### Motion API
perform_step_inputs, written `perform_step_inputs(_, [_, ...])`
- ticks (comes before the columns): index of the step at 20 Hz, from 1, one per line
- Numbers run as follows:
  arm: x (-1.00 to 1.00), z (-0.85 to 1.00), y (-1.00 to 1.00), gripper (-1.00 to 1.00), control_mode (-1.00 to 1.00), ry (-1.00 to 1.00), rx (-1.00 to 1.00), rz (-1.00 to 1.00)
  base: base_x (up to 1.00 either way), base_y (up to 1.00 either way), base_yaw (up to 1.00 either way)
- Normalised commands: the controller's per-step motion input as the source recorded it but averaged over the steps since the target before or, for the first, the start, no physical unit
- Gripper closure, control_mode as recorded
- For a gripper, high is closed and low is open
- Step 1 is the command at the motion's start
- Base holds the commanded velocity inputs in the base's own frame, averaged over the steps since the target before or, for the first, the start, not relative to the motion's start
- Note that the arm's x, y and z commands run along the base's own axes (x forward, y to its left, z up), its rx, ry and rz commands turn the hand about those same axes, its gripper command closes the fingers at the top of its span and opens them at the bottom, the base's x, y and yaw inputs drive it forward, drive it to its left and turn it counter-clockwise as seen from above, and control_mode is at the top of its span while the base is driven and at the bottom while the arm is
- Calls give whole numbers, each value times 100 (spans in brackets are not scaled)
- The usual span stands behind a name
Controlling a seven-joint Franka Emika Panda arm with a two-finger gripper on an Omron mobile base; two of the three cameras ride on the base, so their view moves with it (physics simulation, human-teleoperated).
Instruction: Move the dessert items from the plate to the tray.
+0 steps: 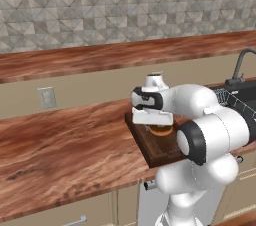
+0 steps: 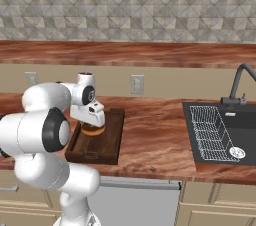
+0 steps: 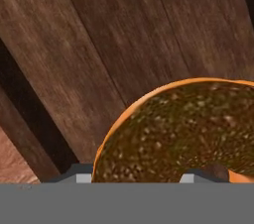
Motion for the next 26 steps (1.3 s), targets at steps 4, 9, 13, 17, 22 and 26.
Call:
perform_step_inputs(4, [-19,-39,-1,100,-100,-14,0,0,0,0,0])
perform_step_inputs(9, [-36,-13,0,100,-100,-6,0,0,0,0,0])
perform_step_inputs(13, [-3,-10,-4,100,-100,-7,0,0,0,0,0])
perform_step_inputs(17, [0,-4,0,100,-100,0,1,0,0,0,0])
perform_step_inputs(22, [9,0,0,-100,-100,0,0,0,0,0,0])
perform_step_inputs(26, [4,12,0,-100,-100,0,-1,4,0,0,0])
